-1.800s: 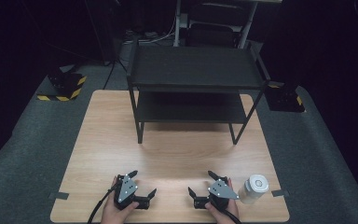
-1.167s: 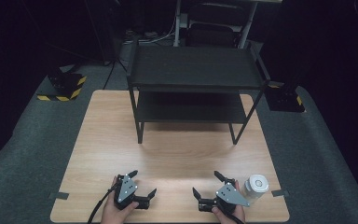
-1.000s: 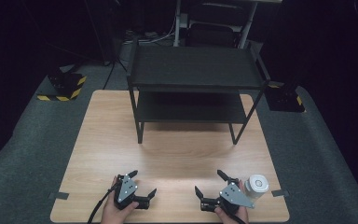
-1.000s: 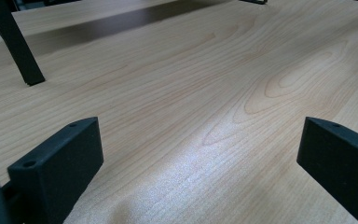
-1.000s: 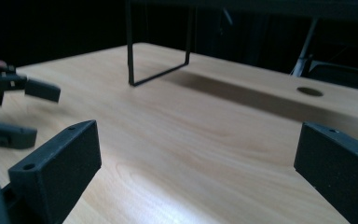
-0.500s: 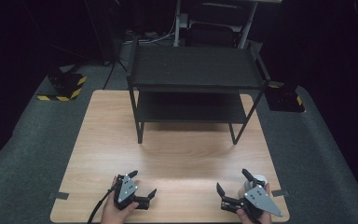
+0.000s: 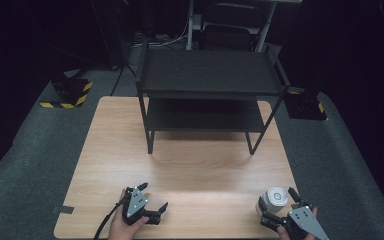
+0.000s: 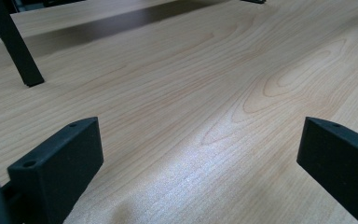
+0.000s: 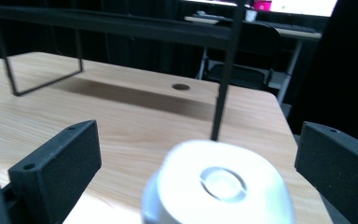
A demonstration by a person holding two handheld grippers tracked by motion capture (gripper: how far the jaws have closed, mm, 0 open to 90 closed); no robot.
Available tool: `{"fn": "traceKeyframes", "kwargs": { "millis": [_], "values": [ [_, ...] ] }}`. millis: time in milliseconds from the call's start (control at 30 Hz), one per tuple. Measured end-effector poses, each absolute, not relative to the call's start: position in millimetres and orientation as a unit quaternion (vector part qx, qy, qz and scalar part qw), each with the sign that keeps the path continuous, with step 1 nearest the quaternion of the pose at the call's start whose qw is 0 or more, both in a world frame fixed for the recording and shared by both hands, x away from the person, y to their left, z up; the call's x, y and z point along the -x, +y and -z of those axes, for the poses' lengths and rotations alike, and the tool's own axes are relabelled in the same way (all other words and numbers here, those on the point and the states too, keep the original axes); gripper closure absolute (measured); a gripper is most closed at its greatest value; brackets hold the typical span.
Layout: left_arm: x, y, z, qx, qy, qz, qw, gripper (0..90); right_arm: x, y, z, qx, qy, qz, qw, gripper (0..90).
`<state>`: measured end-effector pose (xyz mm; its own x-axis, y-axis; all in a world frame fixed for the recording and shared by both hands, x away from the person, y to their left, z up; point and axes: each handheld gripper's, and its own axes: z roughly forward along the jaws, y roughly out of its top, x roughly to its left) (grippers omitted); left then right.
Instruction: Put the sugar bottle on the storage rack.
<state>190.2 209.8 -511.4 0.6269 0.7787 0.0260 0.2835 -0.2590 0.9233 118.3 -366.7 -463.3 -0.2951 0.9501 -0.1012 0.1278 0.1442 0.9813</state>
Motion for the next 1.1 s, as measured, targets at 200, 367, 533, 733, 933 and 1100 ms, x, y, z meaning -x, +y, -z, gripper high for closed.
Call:
{"fn": "traceKeyframes", "kwargs": {
  "millis": [200,367,533,733,933,1100],
  "values": [
    [-190.5,210.1,511.1,-0.754,0.352,-0.249,0.496,0.6,-119.4,-370.1,474.1,-0.441,0.637,-0.485,0.405,0.0],
    [-190.3,210.0,511.5,-0.753,0.352,-0.249,0.497,0.6,-122.0,-373.4,480.9,-0.442,0.645,-0.484,0.393,0.0],
    [-190.4,210.1,511.5,-0.753,0.352,-0.249,0.497,0.6,-124.8,-373.8,488.9,-0.445,0.652,-0.479,0.384,0.2],
    [-190.6,210.4,511.4,-0.754,0.351,-0.248,0.497,0.6,-126.4,-374.4,495.4,-0.45,0.656,-0.473,0.379,10.1],
    [-190.3,210.2,511.5,-0.754,0.351,-0.249,0.497,0.6,-124.5,-374.5,497.8,-0.452,0.649,-0.479,0.38,23.3],
    [-190.0,210.1,511.5,-0.754,0.35,-0.249,0.497,0.6,-124.0,-376.8,500.1,-0.456,0.64,-0.486,0.382,29.5]
  ]
}}
